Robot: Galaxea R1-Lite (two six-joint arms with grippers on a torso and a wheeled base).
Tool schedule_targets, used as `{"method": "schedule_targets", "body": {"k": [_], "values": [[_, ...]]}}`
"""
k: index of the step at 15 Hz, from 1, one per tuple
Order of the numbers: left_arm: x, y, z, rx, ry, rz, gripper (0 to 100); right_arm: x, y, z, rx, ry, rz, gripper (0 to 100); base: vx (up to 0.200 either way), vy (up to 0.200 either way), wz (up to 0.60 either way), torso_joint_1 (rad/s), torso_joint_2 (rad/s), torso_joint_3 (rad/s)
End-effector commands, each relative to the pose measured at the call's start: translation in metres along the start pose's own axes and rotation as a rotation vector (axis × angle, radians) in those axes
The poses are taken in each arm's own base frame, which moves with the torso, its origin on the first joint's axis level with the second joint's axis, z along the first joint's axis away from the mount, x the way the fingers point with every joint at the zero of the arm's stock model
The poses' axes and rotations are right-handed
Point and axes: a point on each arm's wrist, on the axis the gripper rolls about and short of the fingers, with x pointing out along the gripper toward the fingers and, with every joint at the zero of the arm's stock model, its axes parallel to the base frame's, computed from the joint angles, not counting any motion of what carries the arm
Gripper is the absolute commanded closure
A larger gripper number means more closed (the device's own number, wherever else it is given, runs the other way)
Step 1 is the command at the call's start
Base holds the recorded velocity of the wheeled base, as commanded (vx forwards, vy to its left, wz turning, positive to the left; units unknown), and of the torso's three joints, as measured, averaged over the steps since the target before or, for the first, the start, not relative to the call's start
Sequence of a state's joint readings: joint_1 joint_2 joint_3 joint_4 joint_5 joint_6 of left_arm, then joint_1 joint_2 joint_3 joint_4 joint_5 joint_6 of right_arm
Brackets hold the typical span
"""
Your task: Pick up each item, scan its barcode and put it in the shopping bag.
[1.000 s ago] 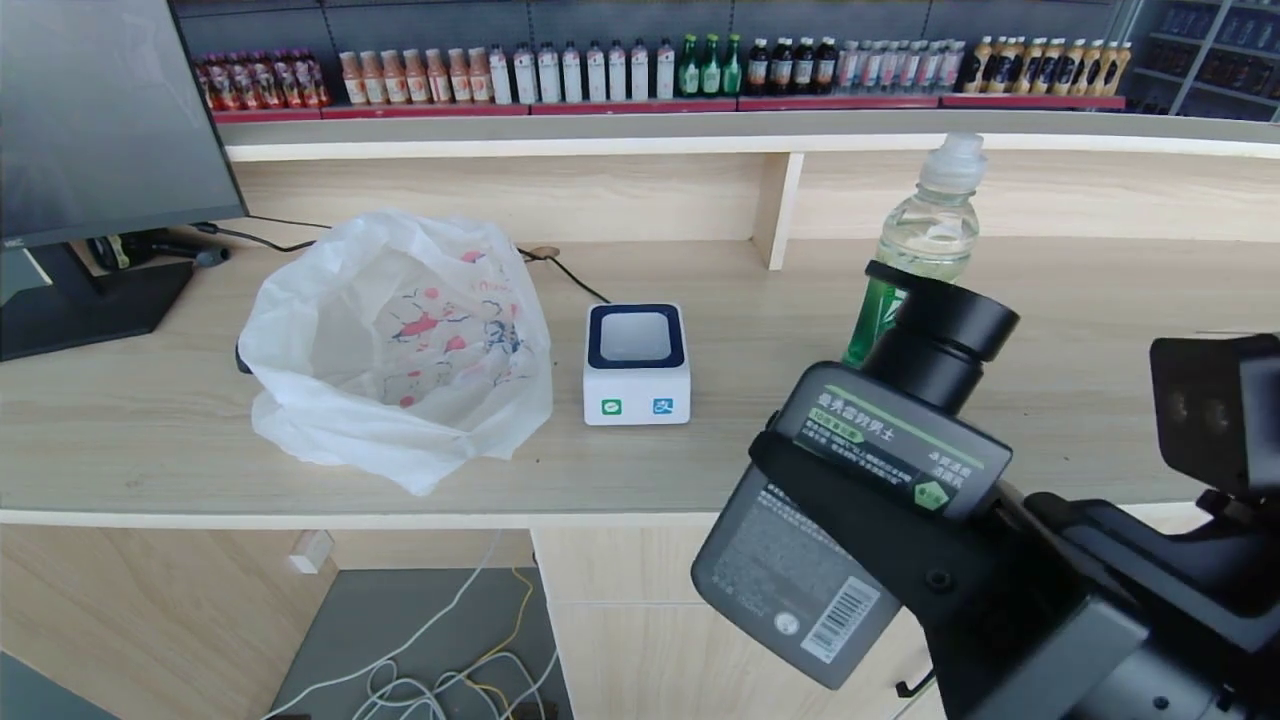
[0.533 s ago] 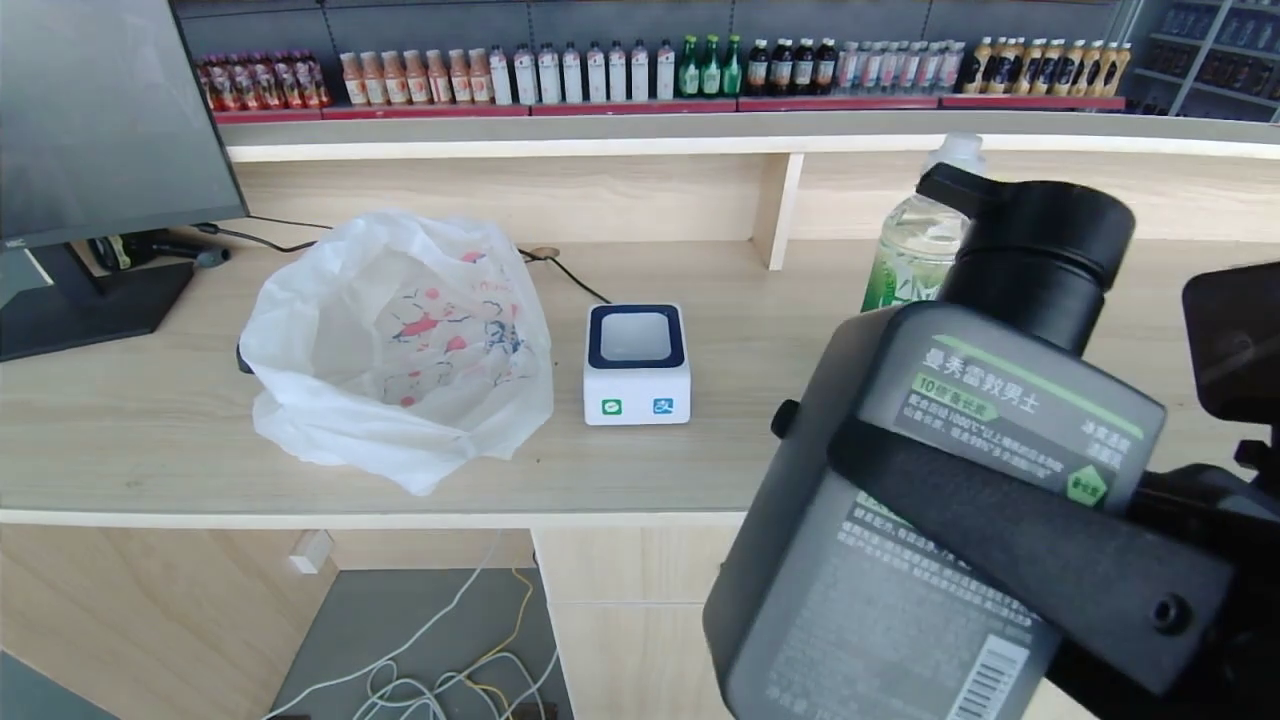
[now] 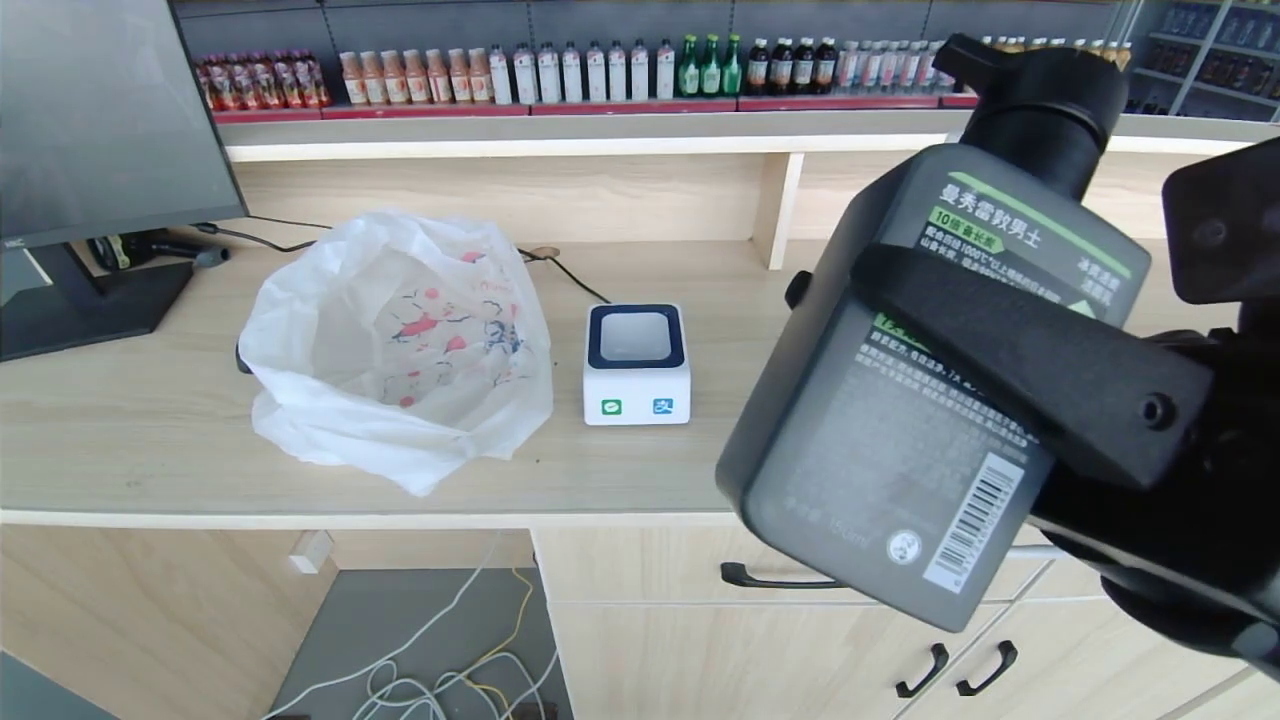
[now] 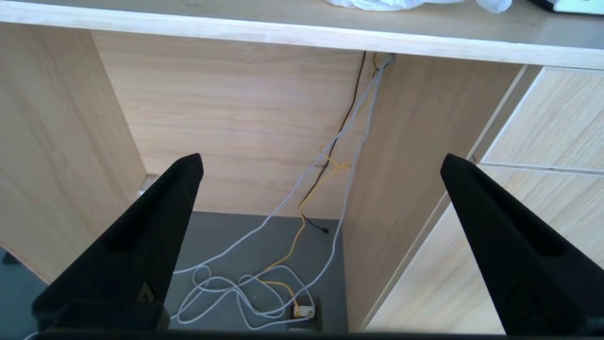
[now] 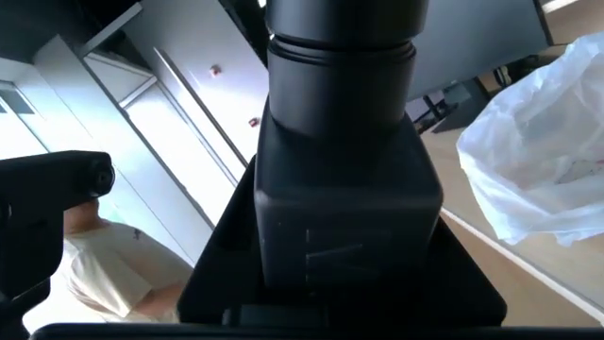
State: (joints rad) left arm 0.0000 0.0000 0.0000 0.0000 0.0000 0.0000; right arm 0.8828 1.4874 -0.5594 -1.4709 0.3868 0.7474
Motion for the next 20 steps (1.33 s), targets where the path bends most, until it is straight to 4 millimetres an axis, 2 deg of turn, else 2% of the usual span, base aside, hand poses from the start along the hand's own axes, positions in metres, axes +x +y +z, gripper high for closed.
{"method": "schedule_targets", "body": {"k": [1, 7, 20], "values": [[0.000, 0.000, 0.000, 0.000, 0.000, 0.000, 0, 0.002, -0.005, -0.002, -0.012, 0.005, -0.013, 100, 0.000, 0.000, 0.00, 0.000, 0.00, 0.000], [0.000, 0.000, 0.000, 0.000, 0.000, 0.000, 0, 0.007, -0.014, -0.007, -0.055, 0.020, -0.029, 100, 0.000, 0.000, 0.00, 0.000, 0.00, 0.000], [0.000, 0.000, 0.000, 0.000, 0.000, 0.000, 0, 0.013, -0.016, -0.005, -0.058, 0.018, -0.019, 100, 0.000, 0.000, 0.00, 0.000, 0.00, 0.000]]}}
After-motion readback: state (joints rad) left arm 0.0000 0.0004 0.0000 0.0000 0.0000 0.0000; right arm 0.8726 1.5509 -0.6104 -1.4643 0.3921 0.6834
